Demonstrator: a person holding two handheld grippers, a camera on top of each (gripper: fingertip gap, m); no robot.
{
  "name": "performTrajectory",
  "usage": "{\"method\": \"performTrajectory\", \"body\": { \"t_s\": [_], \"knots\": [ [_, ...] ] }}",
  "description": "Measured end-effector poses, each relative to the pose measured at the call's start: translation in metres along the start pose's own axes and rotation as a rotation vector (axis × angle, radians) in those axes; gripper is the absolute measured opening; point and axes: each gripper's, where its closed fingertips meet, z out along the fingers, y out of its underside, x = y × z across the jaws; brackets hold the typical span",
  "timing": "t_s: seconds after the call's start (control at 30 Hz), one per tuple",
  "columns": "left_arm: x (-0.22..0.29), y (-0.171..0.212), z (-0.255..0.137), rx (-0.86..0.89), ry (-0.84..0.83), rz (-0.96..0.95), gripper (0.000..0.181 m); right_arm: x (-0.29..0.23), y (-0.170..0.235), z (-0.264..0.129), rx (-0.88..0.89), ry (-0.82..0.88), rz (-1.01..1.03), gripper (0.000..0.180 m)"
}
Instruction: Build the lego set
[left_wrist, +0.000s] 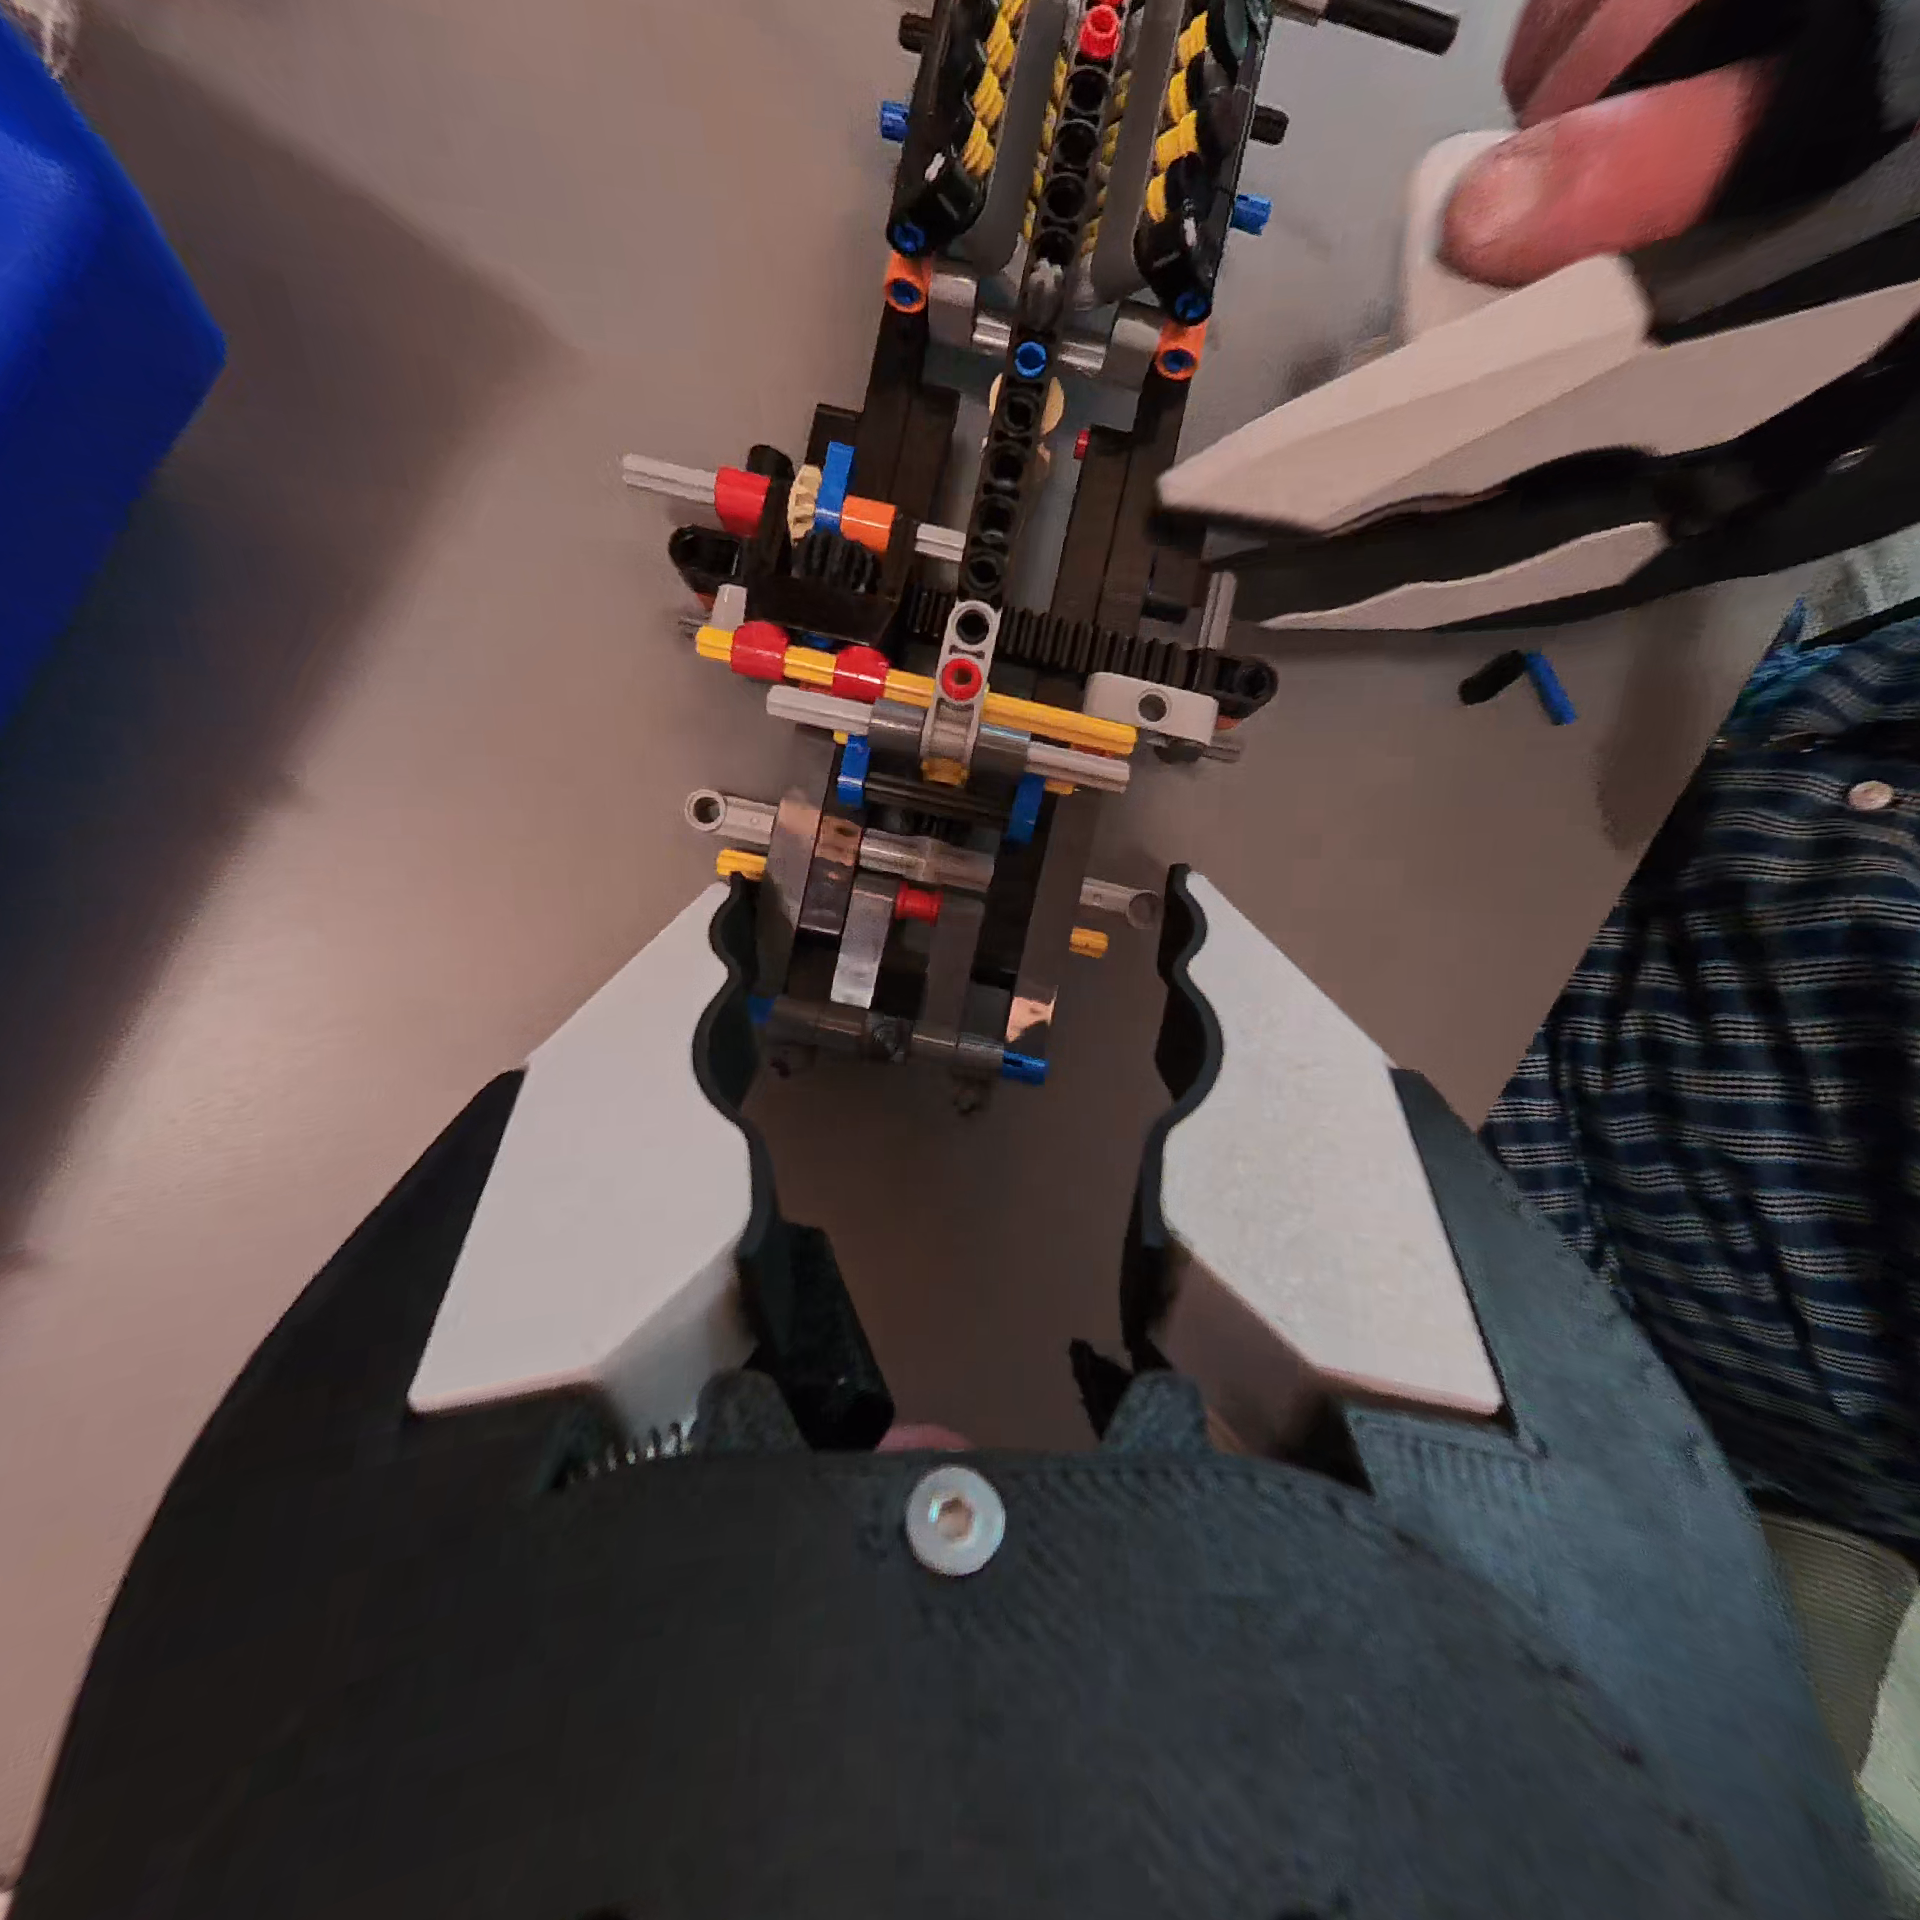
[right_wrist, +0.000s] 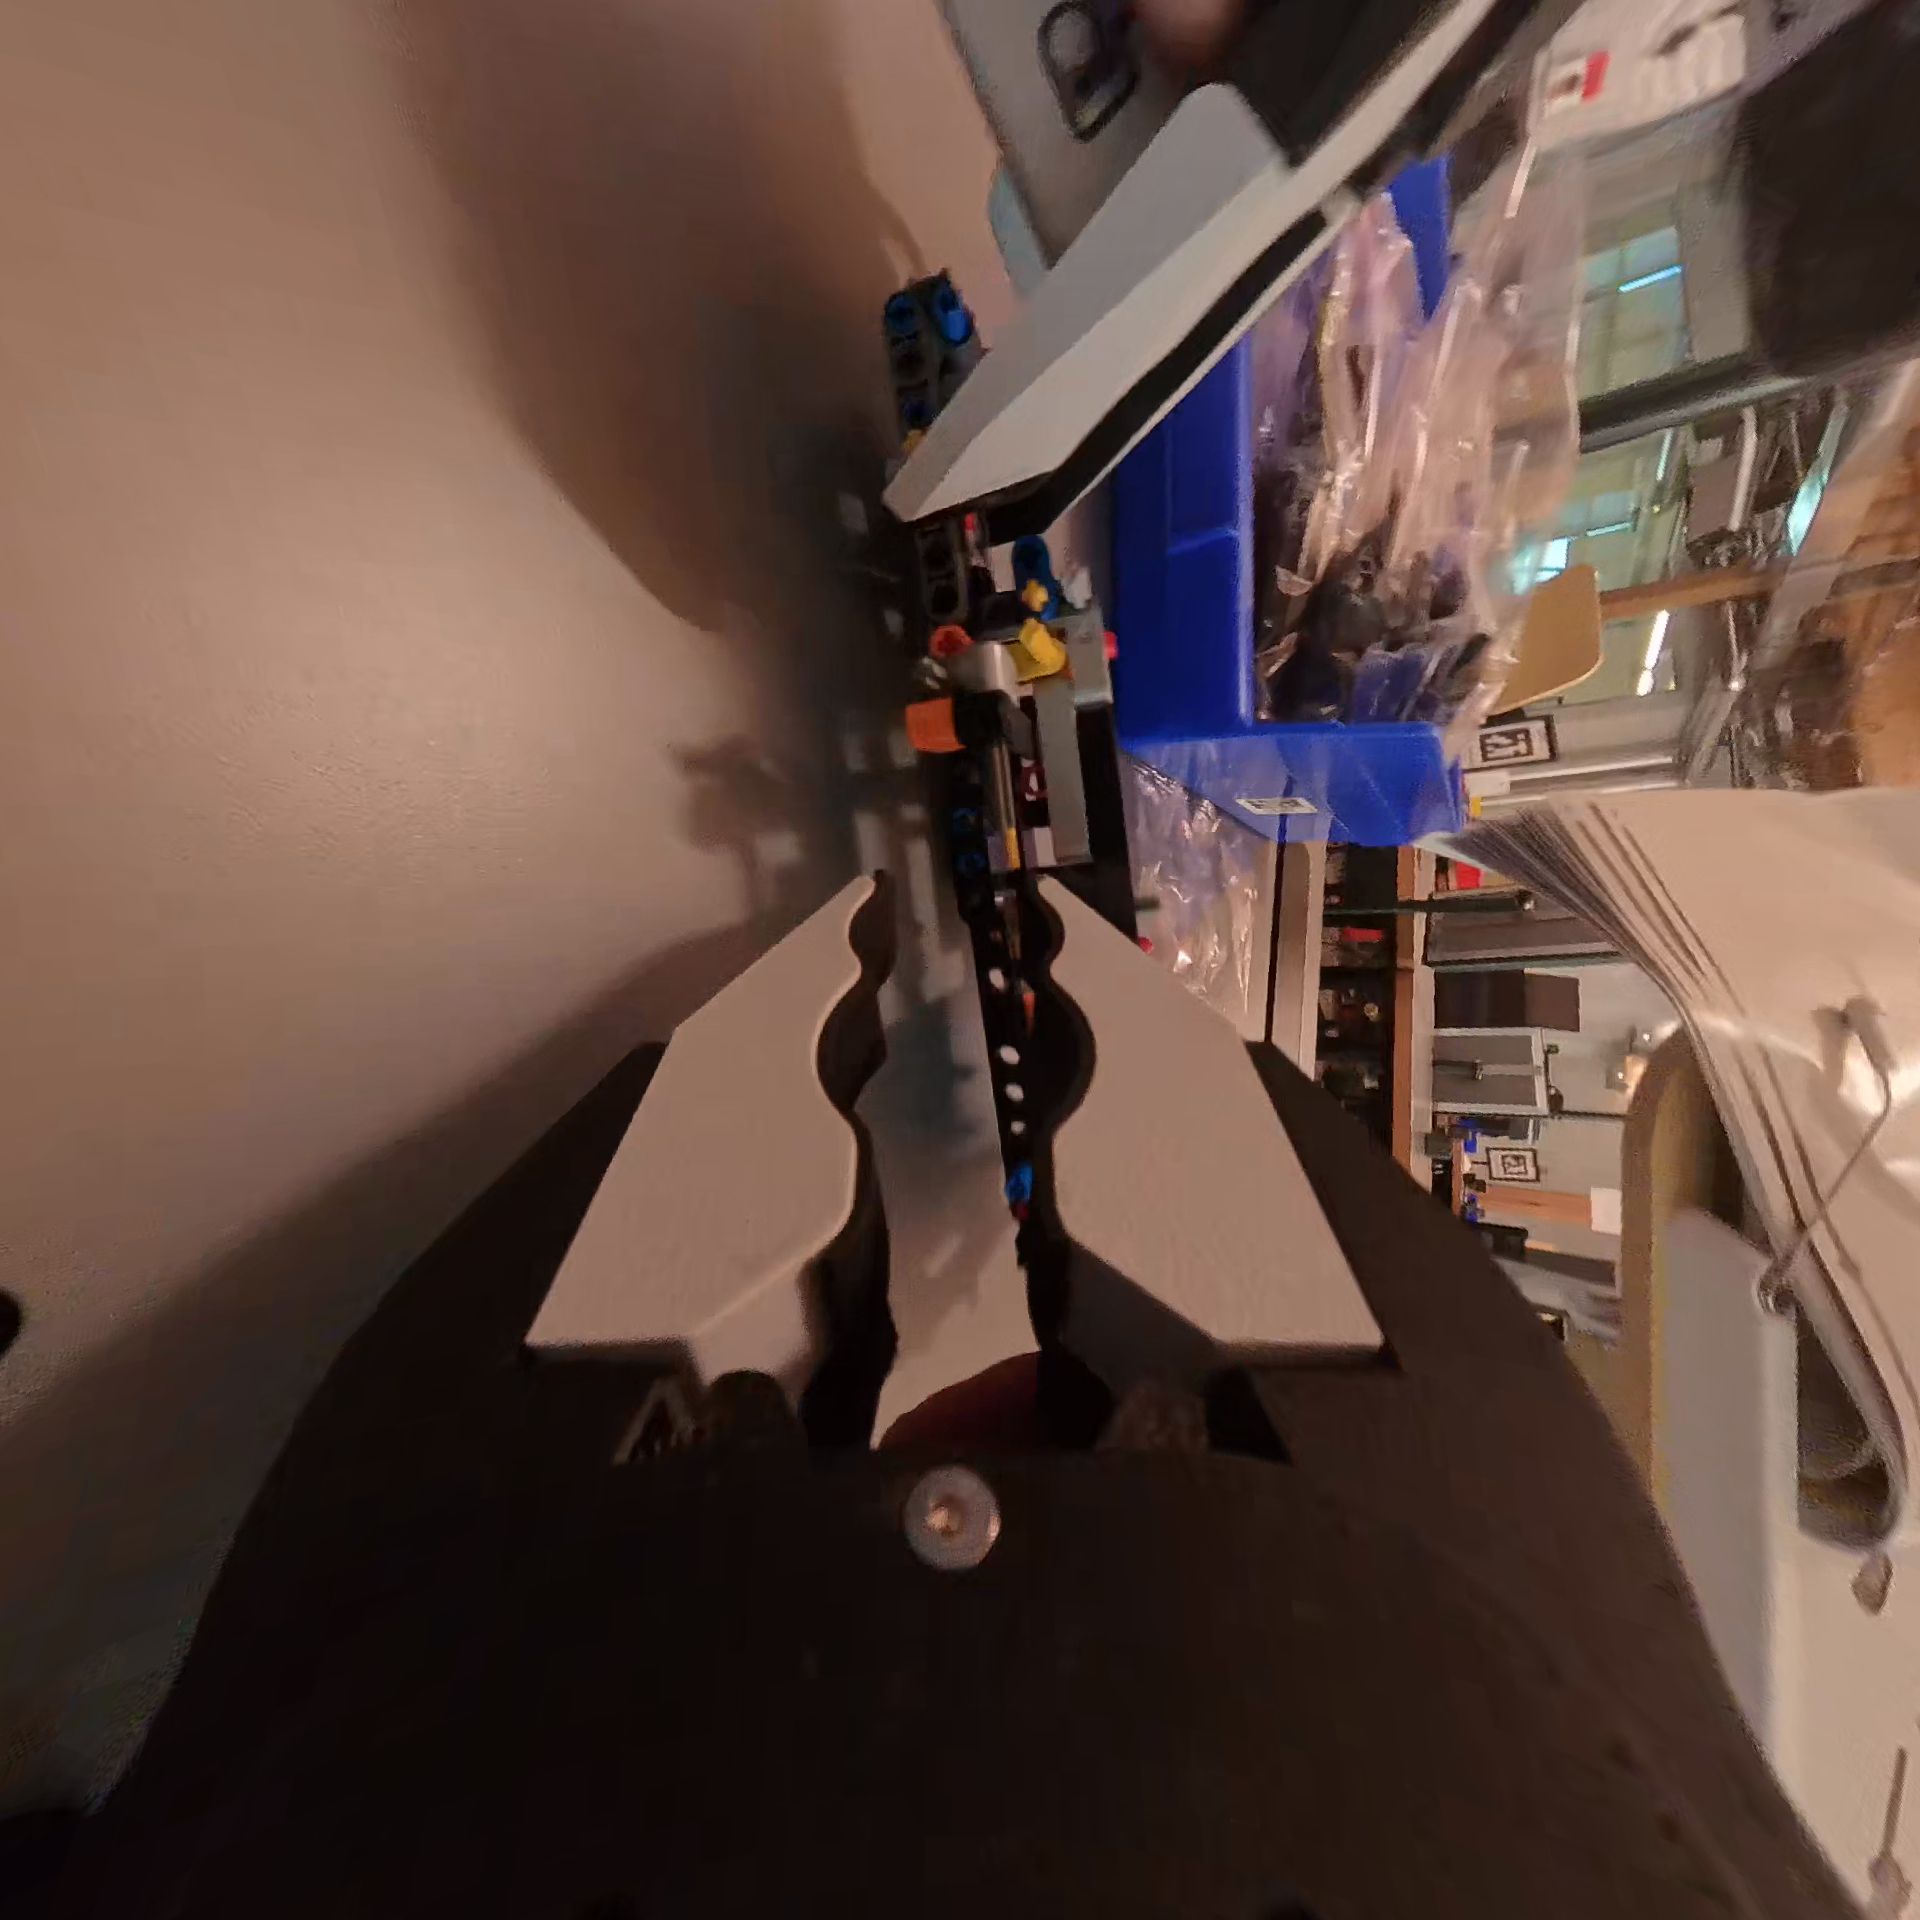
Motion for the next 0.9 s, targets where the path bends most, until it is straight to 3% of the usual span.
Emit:
{"method": "performTrajectory", "body": {
  "t_s": [0.07, 0.2, 0.27, 0.37, 0.43, 0.57, 0.73, 0.9],
  "knots": [
    [0.003, -0.001, 0.0, 0.009, 0.014, -0.002, 0.076, 0.002, -0.001, 0.004, 0.012, 0.011, -0.017, 0.009],
    [0.004, -0.006, -0.005, 0.067, 0.021, 0.011, 0.077, 0.006, -0.002, 0.003, 0.038, -0.027, 0.026, 0.005],
    [0.005, -0.017, -0.016, 0.162, -0.025, 0.074, 0.088, 0.012, 0.0, -0.001, 0.051, -0.056, 0.11, 0.005],
    [0.012, -0.031, -0.035, 0.29, -0.149, 0.195, 0.088, 0.021, 0.0, -0.006, 0.059, -0.132, 0.22, 0.004],
    [0.023, -0.038, -0.039, 0.361, -0.222, 0.295, 0.083, 0.024, -0.001, -0.009, 0.061, -0.188, 0.268, 0.004],
    [0.028, -0.04, -0.027, 0.346, -0.384, 0.421, 0.067, 0.03, -0.006, -0.015, 0.053, -0.307, 0.315, 0.004],
    [0.017, -0.038, -0.02, 0.286, -0.522, 0.462, 0.024, 0.034, -0.006, -0.017, 0.011, -0.481, 0.371, 0.004],
    [0.014, -0.039, -0.023, 0.266, -0.49, 0.433, 0.02, 0.04, -0.007, -0.016, -0.007, -0.636, 0.42, 0.004]
  ]
}}
